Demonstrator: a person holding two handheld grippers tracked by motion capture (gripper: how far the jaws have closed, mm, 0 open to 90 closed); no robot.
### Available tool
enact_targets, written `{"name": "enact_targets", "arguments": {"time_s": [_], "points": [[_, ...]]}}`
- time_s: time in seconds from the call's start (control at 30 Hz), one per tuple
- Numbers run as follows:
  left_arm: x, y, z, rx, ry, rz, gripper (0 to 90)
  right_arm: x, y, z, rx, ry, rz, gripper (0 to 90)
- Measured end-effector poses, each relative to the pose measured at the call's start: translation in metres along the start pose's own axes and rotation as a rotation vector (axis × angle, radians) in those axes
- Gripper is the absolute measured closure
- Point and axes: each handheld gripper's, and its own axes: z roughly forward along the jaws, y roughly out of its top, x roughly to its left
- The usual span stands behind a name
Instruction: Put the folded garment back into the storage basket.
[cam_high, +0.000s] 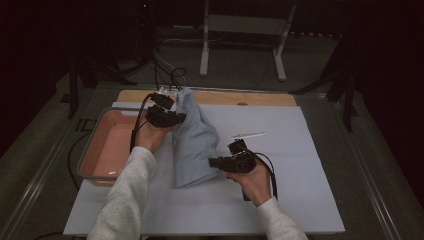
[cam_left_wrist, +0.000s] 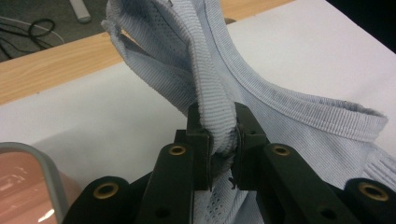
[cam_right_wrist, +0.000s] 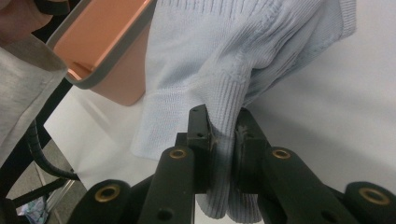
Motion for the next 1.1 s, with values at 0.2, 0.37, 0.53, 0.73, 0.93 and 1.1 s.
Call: {"name": "enact_targets", "arguments": {"time_s": [0.2, 0.37, 0.53, 0.73, 0.93, 1.1], "points": [[0.007, 0.002, -0.004, 0.003, 0.001, 0.006, 81.0, 0.009, 0.008, 0.005, -0.001, 0.011, -0.004, 79.8], [0.013, 0.004, -0.008, -0.007, 0.011, -0.007, 80.9, 0.016, 0.014, 0.010, -0.004, 0.019, -0.009, 79.8], [0.019, 0.006, -0.012, -0.010, 0.021, -0.009, 81.0, 0.021, 0.019, 0.014, -0.012, 0.024, -0.008, 79.9], [0.024, 0.006, -0.016, -0.025, 0.028, -0.027, 81.0, 0.026, 0.025, 0.018, -0.023, 0.034, -0.006, 79.9], [0.027, 0.007, -0.019, -0.041, 0.033, -0.040, 80.9, 0.028, 0.030, 0.023, -0.031, 0.044, -0.001, 79.8], [0.030, 0.010, -0.023, -0.043, 0.044, -0.039, 80.9, 0.032, 0.035, 0.028, -0.027, 0.055, 0.007, 79.9]]}}
